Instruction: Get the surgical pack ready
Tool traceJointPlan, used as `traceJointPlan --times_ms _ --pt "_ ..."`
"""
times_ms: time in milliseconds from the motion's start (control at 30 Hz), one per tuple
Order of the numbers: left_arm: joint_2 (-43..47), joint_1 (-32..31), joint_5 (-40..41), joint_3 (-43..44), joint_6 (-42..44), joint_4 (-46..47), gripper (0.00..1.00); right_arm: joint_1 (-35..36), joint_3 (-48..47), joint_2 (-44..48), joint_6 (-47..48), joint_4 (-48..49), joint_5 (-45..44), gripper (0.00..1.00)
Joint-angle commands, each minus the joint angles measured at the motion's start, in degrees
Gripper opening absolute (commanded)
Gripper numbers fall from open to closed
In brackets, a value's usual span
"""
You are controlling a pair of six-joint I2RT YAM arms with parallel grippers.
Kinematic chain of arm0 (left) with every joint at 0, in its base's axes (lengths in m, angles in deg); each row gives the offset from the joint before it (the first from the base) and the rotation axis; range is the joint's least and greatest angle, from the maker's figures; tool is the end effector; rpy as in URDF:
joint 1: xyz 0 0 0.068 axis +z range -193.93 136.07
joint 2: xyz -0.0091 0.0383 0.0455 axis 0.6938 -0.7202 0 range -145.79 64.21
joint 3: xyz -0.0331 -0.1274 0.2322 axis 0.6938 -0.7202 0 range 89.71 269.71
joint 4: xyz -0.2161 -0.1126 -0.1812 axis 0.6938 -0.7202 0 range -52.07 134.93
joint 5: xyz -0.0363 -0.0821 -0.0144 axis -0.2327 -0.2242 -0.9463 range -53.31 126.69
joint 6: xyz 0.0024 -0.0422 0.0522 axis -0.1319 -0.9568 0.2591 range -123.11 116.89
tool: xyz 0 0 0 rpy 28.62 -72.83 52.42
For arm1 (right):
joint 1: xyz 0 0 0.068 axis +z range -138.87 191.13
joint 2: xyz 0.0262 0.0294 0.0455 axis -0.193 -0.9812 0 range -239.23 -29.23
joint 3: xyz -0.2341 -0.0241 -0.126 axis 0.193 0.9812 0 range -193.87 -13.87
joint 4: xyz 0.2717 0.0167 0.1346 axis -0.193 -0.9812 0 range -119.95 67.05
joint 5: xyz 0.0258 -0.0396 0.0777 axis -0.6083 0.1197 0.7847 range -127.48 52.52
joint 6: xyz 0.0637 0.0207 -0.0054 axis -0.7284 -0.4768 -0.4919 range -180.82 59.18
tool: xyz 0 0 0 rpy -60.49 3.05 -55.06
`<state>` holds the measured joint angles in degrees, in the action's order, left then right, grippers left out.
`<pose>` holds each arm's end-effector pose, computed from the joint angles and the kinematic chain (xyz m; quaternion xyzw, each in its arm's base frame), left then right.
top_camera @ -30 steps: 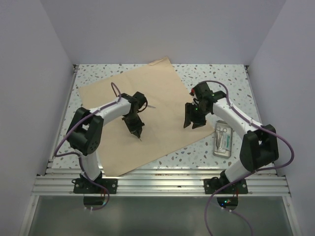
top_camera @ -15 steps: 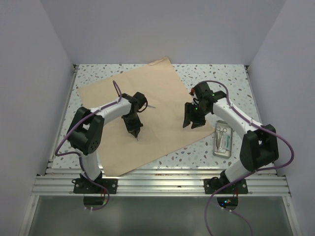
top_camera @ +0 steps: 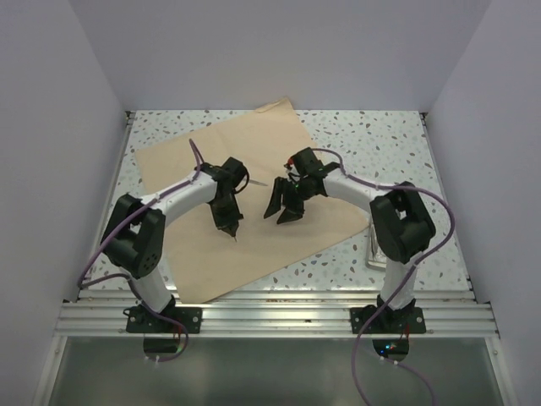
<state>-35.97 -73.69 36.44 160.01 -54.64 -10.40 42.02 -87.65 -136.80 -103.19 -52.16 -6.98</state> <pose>0.3100 -0.1775 0.1479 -0.1885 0.9812 -0.0289 0.0302 0.3520 0.2423 0.1411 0.0327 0.9396 0.3396 0.0282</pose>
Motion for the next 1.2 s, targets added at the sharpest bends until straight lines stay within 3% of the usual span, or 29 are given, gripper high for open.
traceJointPlan --times_ms 0,400,833,1167 --pt "3.94 -0.3 -1.42 -1.83 2.04 1.45 0.0 3.38 -6.1 -3.59 -7.28 8.29 4.3 0.55" --pt "7.9 -0.3 -2.12 -4.74 3.45 2.59 0.0 10.59 -11.03 -11.69 -17.48 13.13 5.18 0.55" --pt "8.42 -0.21 -3.0 -5.18 4.15 3.74 0.0 15.42 -17.09 -18.81 -19.15 12.78 6.94 0.55" --pt "8.6 -0.3 -3.7 -5.18 4.86 4.53 0.0 16.13 -19.47 -21.63 -21.09 15.59 9.14 0.43"
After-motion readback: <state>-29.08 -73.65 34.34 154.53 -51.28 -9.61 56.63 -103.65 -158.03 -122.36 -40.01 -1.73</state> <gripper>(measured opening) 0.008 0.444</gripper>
